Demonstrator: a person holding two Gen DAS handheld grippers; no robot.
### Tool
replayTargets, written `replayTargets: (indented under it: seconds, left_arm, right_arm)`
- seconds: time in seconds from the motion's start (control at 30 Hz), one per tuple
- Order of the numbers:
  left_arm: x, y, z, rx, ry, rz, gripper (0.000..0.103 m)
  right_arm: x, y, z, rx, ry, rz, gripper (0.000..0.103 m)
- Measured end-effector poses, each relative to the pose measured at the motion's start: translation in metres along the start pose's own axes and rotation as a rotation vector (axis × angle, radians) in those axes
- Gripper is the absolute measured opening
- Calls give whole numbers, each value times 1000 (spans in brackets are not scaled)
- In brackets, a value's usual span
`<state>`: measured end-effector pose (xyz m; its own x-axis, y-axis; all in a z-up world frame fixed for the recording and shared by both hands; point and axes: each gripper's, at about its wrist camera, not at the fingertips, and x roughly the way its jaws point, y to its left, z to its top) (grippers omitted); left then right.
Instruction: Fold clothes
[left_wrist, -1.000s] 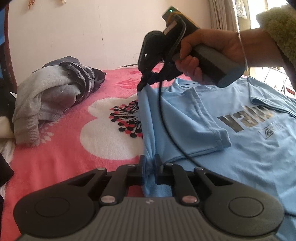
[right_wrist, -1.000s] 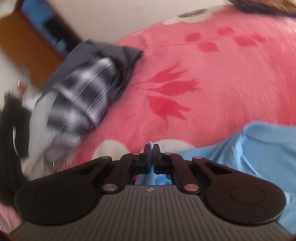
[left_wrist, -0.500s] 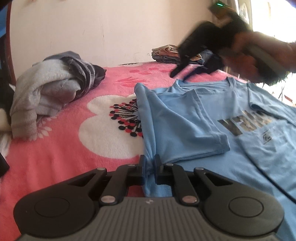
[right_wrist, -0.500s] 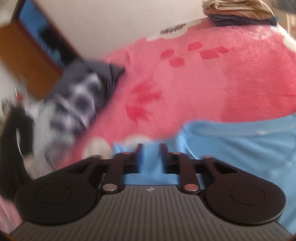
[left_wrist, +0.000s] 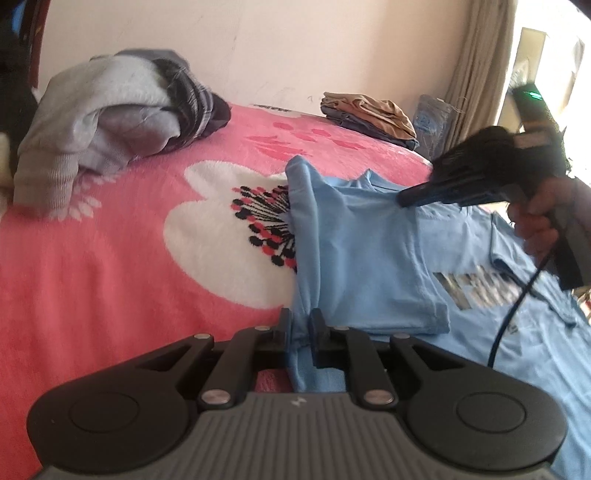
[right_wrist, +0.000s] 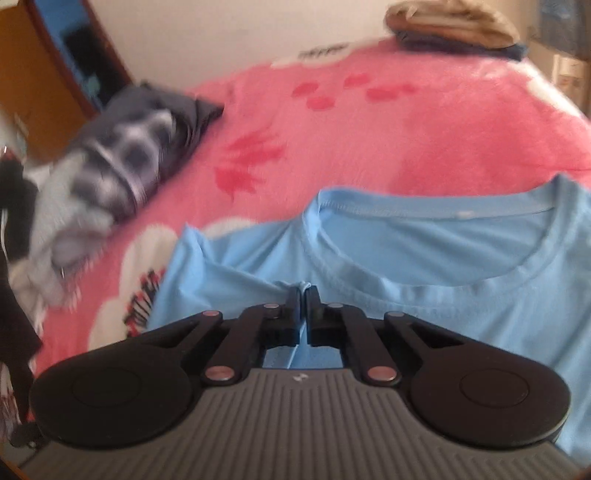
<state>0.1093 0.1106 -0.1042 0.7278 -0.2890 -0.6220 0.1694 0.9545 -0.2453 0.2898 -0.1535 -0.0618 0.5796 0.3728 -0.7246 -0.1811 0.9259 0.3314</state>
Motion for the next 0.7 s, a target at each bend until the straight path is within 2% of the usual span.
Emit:
replayTargets:
  seconds: [0.13,0.33,0.47,0.6,0.7]
  left_arm:
    - [0,6,3,-33,20,-18,12]
    - [1,8,4,-49,31,-26,13]
    - [0,7,4,-47,29,-25,13]
    - [-1,8,2,-43,25,-23,13]
    - [-3,5,1,-30,19,-12,12]
  right_arm:
    - [-16,-3,-7,42,-32,-28,1]
    - [-4,-21,-21,128,-28,-102,1]
    - [-4,-15,-24,98,-52,-115,2]
    - [-16,-15,-19,108,-126,-106,4]
    - [-25,-1,-11,21,-196,-140,5]
